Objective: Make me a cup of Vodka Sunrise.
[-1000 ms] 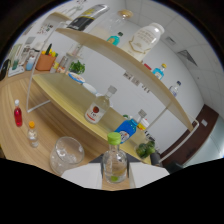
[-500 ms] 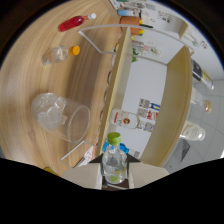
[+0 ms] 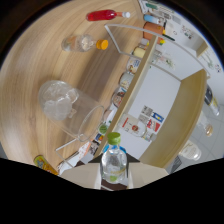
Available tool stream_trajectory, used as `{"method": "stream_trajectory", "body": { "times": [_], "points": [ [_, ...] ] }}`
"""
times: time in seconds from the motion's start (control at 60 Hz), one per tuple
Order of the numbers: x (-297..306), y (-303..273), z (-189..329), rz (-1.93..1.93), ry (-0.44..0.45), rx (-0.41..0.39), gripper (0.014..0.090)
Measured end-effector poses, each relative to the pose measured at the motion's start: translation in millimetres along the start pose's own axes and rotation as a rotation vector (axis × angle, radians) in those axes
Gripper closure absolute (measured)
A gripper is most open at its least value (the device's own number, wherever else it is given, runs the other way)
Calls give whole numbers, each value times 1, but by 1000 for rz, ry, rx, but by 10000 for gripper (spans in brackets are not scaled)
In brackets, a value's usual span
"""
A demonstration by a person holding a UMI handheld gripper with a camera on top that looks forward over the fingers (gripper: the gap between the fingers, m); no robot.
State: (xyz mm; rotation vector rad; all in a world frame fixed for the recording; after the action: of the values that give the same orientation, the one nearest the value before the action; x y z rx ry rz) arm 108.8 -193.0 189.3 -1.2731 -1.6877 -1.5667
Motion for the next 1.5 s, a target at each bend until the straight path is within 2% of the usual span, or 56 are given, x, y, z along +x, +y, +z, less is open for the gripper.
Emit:
{"method": "stream_trajectory", "body": {
  "times": [0.15,0.333,0.417,0.483,0.6,0.783,1.05,1.3,1.5],
  "points": [
    [26,6,-10,300,34,39,691],
    [83,25,-33,899,116,176,689],
    [99,34,-42,1192,125,258,688],
    [98,40,-44,1414,92,307,688],
    [74,42,-41,1704,11,334,691],
    [1,20,-15,1978,-187,298,691],
    [-95,-13,21,2048,-393,190,691],
    [-145,-35,39,2034,-497,97,691],
    [-164,-42,41,1998,-539,48,690]
  ]
}}
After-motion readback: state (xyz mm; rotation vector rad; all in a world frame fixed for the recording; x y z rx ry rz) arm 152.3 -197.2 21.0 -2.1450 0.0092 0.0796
